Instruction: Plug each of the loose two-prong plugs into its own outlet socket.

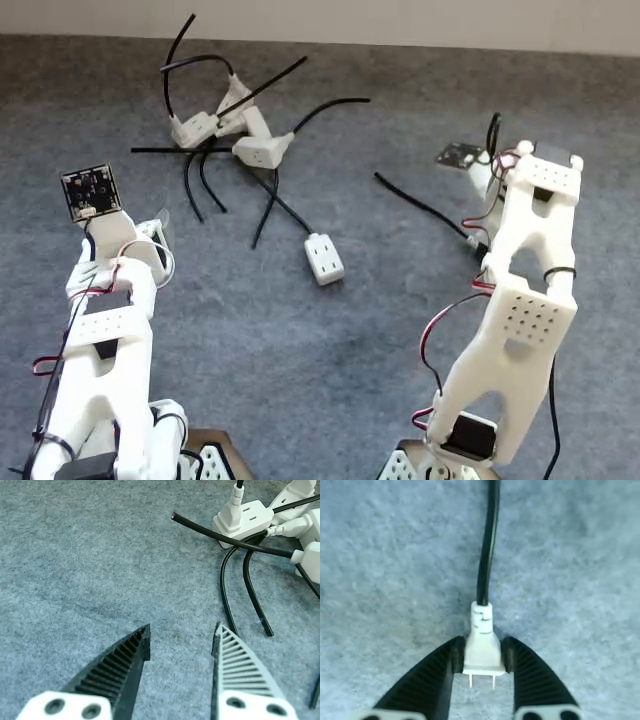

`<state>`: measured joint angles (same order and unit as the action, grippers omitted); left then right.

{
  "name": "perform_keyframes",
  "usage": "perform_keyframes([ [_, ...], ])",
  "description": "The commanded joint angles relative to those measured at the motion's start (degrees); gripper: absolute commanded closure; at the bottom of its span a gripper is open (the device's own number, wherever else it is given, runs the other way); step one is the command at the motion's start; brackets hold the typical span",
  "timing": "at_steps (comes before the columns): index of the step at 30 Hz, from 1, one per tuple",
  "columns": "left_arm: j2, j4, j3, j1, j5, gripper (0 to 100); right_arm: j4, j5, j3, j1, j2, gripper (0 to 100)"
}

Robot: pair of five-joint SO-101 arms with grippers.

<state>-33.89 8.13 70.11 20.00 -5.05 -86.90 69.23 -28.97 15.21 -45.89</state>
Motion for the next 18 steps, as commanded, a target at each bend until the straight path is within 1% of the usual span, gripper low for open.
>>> perform_keyframes([
  [1, -0.5, -1.4, -0.1, -1.5, -0.2, 79, 1.3, -1.2, 7.0, 0.3, -0.8, 92.5],
  [6, -0.5, -1.4, -0.1, -1.5, -0.2, 79, 9.0, -1.5, 14.7, 0.3, -0.4, 92.9],
  [12, -0.6, -1.4, -0.1, -1.5, -0.2, 79, 9.1, -1.5, 14.5, 0.3, 0.3, 93.0],
  [16, -0.6, -1.4, -0.1, -1.5, -0.2, 79, 9.1, -1.6, 14.3, 0.0, 5.8, 93.0],
  [18, -0.6, -1.4, -0.1, -1.5, -0.2, 79, 9.1, -3.6, 14.3, -0.1, 9.2, 93.0],
])
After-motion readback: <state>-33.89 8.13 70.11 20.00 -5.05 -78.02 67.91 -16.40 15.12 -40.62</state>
